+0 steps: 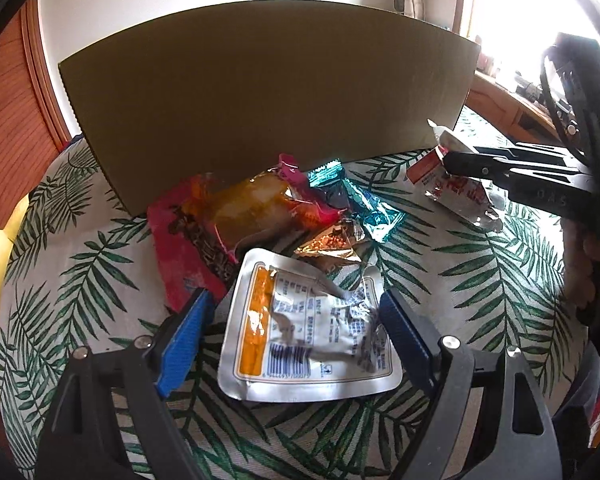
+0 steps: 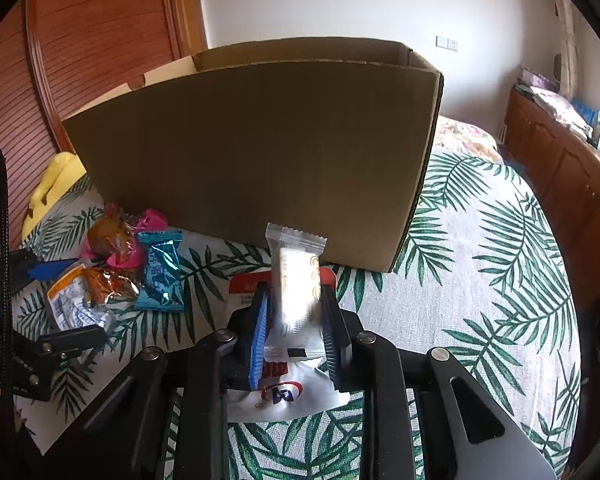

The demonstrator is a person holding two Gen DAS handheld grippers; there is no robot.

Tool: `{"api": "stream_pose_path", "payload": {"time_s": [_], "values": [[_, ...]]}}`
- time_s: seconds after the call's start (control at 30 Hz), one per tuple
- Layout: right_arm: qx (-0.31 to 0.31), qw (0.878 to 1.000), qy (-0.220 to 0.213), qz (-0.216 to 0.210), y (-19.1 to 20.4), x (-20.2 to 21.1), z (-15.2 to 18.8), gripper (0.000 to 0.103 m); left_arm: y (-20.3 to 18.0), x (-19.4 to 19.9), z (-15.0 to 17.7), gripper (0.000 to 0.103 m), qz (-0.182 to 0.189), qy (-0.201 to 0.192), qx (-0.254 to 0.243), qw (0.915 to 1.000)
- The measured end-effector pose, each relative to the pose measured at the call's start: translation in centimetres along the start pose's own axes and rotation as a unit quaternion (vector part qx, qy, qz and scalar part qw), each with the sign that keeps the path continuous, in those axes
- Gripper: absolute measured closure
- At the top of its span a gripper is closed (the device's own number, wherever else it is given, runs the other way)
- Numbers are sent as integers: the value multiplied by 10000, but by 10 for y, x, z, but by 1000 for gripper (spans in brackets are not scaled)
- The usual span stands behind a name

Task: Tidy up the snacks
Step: 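Grasp the white foil packet with the left gripper while the right gripper grasps a white bar, then lift both held snacks and carry them over the cardboard box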

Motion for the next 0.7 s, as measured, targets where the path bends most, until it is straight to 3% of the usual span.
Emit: {"api": "stream_pose_path", "payload": {"time_s": [0.37, 0.7], "values": [[167, 9998, -131, 22, 8, 20, 5, 80, 2, 7, -1, 18, 225, -47, 55, 9997], [136, 9996, -216, -85, 16, 38, 21, 80, -14, 0, -1, 14, 42, 90, -224, 9997]]}}
Point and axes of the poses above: each gripper's, at about its wrist camera, not at the fingertips, and x roughly against the way its jaws point, y to its left, z to its underside, the point moved 3 cm from there along -x, roughly the way its jaws point, and after that the axes turned 2 degrees about -z, right-handed, at the moved point
